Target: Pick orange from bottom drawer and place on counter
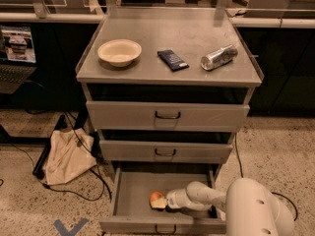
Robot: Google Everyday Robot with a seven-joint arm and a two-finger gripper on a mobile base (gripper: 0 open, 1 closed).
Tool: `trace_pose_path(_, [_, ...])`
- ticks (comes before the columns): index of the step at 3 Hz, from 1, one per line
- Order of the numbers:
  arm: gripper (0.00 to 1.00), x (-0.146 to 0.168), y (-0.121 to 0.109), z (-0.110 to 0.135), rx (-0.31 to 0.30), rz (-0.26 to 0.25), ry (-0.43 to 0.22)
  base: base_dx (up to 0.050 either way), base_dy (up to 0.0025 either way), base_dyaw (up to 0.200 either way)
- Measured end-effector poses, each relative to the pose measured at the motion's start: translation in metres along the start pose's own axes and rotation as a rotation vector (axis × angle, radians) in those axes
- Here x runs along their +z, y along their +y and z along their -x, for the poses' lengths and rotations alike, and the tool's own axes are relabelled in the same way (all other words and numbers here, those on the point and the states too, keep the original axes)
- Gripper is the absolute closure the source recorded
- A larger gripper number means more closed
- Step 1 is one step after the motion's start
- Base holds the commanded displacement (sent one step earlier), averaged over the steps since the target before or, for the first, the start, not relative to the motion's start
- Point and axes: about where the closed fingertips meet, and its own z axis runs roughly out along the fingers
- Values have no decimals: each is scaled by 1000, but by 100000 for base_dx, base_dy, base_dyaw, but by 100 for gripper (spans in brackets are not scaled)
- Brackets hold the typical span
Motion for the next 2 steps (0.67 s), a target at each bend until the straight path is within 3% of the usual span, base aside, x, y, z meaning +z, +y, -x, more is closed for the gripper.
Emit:
trace_pose_path(1, [100, -3, 15, 6, -30, 71, 7, 0, 0, 0])
trace_pose_path(2, [100, -35, 40, 28, -101, 138, 7, 0, 0, 0])
